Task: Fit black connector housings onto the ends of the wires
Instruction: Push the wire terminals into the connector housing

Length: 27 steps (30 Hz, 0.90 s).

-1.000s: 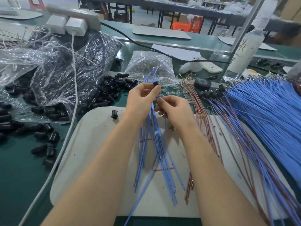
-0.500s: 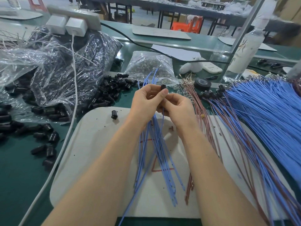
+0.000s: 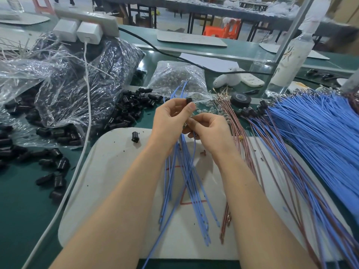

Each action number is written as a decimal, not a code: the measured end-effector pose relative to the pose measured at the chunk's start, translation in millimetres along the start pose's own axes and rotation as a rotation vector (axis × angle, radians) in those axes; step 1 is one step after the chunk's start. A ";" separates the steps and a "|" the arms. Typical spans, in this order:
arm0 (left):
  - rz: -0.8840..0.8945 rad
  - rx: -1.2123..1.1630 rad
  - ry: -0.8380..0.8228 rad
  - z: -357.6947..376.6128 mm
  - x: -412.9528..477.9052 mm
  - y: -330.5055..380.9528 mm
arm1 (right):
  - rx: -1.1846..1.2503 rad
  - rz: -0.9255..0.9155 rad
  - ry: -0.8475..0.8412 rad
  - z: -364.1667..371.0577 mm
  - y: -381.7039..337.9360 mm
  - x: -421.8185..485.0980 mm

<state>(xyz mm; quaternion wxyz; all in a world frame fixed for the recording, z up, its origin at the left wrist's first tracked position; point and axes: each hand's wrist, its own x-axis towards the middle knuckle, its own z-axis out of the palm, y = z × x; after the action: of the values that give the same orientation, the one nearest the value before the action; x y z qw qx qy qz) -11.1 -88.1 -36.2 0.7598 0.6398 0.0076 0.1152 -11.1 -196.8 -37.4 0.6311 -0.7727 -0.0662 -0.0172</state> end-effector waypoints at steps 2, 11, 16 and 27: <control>0.008 0.024 0.008 -1.3 1.5 -1.1 | -0.011 0.006 -0.005 0.5 0.6 0.0; -0.037 -0.071 0.092 -3.8 4.1 0.6 | -0.053 0.021 -0.086 4.0 -4.8 -4.7; -0.172 -0.109 0.159 -12.0 13.3 -1.1 | -0.059 0.101 -0.398 -3.1 -17.5 -12.6; -0.191 -0.041 0.176 -18.7 17.0 -5.1 | -0.533 0.224 -0.135 -32.2 -15.3 -1.3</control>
<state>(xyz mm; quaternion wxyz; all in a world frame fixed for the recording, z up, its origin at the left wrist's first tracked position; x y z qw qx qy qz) 3.3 -67.7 -42.2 0.7765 0.6080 0.1331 0.0981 -12.5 -225.4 -16.1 0.3981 -0.9130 -0.0155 0.0875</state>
